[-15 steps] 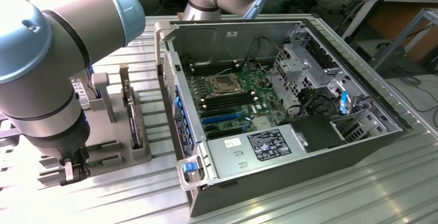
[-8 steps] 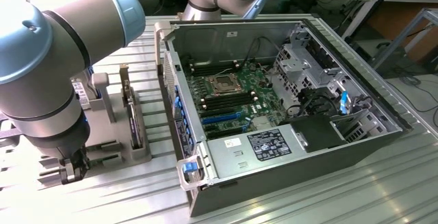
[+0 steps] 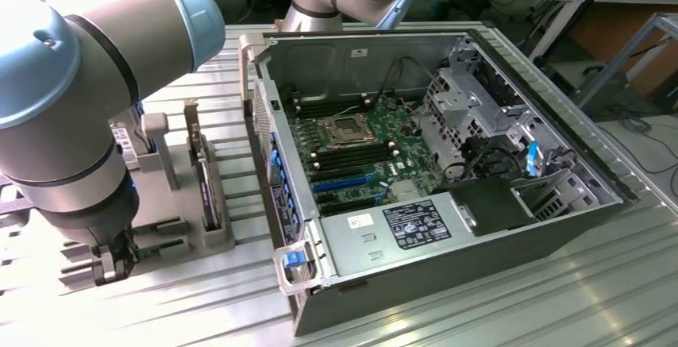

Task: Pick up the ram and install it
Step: 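Pick up the ram and move it above insertion slot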

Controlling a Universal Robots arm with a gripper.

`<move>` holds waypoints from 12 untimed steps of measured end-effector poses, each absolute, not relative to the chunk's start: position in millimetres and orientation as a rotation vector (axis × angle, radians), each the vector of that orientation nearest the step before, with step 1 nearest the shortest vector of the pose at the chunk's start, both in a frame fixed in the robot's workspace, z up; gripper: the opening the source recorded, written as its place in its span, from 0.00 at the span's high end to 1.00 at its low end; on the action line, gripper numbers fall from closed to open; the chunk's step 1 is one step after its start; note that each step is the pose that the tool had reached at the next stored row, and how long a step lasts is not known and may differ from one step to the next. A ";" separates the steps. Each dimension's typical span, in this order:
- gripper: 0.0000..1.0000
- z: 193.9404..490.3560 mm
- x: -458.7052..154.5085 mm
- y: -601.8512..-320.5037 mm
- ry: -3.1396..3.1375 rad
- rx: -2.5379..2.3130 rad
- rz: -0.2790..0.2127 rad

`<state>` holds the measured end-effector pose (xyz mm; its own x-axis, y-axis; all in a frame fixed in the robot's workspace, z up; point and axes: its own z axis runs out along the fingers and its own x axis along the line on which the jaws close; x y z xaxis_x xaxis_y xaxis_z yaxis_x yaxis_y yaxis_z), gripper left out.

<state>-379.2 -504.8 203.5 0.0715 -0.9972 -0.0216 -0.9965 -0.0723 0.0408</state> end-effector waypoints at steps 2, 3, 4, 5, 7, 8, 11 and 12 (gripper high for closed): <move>0.86 216.6 -379.2 -504.8 -2.129 2.288 -0.068; 0.86 224.7 -379.2 -504.7 -2.129 2.288 -0.068; 0.86 233.4 -379.2 -504.8 -2.129 2.288 -0.068; 0.86 240.1 -379.2 -504.7 -2.129 2.288 -0.068; 0.86 255.8 -379.2 -504.7 -2.135 2.282 -0.068; 0.86 260.2 -379.2 -504.7 -2.146 2.272 -0.068; 0.86 274.5 -379.2 -504.7 -2.177 2.244 -0.069; 0.86 281.7 -379.2 -504.6 -2.189 2.233 -0.069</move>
